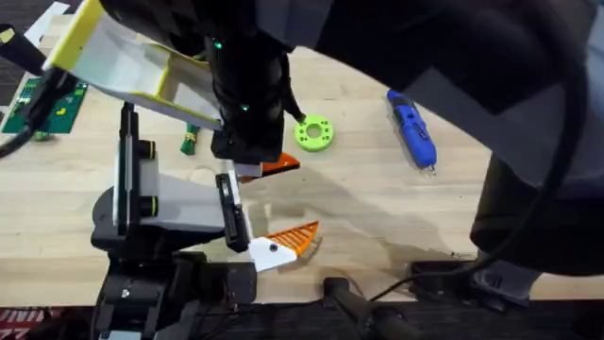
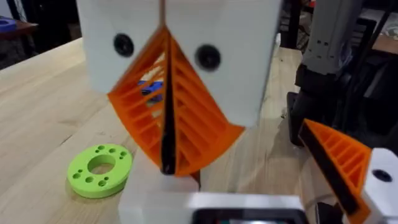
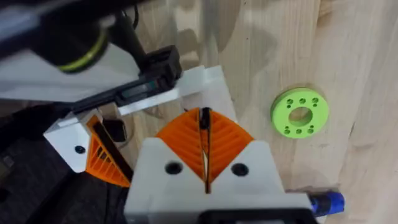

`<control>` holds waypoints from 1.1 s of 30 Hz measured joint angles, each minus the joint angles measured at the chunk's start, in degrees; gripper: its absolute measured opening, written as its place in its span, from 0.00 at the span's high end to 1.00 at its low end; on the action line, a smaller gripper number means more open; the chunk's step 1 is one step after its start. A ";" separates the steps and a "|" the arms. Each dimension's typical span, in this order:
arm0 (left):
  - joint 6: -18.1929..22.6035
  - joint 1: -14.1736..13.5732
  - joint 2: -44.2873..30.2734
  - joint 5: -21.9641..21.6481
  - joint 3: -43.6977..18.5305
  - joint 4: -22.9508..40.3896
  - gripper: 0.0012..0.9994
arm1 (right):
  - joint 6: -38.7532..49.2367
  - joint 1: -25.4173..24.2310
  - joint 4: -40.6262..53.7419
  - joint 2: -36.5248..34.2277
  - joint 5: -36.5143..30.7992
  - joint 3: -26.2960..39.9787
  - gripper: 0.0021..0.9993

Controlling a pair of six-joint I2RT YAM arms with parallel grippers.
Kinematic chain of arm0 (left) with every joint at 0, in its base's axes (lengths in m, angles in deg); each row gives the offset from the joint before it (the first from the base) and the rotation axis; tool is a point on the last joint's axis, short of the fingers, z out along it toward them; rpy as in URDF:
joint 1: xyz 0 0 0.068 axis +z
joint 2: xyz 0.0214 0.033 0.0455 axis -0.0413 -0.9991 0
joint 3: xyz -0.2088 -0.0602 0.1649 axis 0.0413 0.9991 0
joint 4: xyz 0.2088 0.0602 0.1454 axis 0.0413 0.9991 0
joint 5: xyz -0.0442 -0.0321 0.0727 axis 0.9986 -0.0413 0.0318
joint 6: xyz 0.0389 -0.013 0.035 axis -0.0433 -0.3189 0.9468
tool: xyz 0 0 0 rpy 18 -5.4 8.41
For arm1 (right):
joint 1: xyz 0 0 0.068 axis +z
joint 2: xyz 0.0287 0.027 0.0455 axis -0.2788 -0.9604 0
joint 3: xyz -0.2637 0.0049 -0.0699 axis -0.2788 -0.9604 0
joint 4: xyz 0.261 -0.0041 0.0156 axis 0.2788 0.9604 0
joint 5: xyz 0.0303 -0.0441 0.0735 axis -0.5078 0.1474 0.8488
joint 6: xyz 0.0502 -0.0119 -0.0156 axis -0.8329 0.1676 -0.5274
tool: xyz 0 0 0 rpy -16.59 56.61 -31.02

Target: Pick up the gripper from the table and insert it into the empty holder that is missing its gripper. Then pick up a screw, insert it into the mounting hole, and use the screwdriver to tighten it. Finally, clean up the table by picking up the vegetable and placing it into the bucket.

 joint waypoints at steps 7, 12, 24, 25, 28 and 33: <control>0.00 0.00 0.00 0.00 0.00 0.00 0.02 | 0.00 0.00 0.00 0.00 0.00 0.02 0.99; 0.00 0.00 0.00 0.00 0.00 0.00 0.02 | 0.00 0.00 0.00 0.00 0.00 0.00 0.99; 0.00 0.00 0.00 0.00 -0.02 0.00 0.02 | 0.00 0.00 -0.04 -0.02 0.00 0.02 0.99; 0.00 0.00 0.00 0.00 0.00 0.00 0.02 | 0.00 0.00 -0.06 -0.02 0.00 0.00 0.99; -0.26 0.00 -0.02 0.00 -0.02 0.02 0.02 | 0.00 0.00 -0.32 -0.22 0.00 0.02 0.99; -0.66 0.00 0.00 -0.11 0.00 0.00 0.02 | 0.00 0.00 -1.29 -0.26 0.00 0.02 0.99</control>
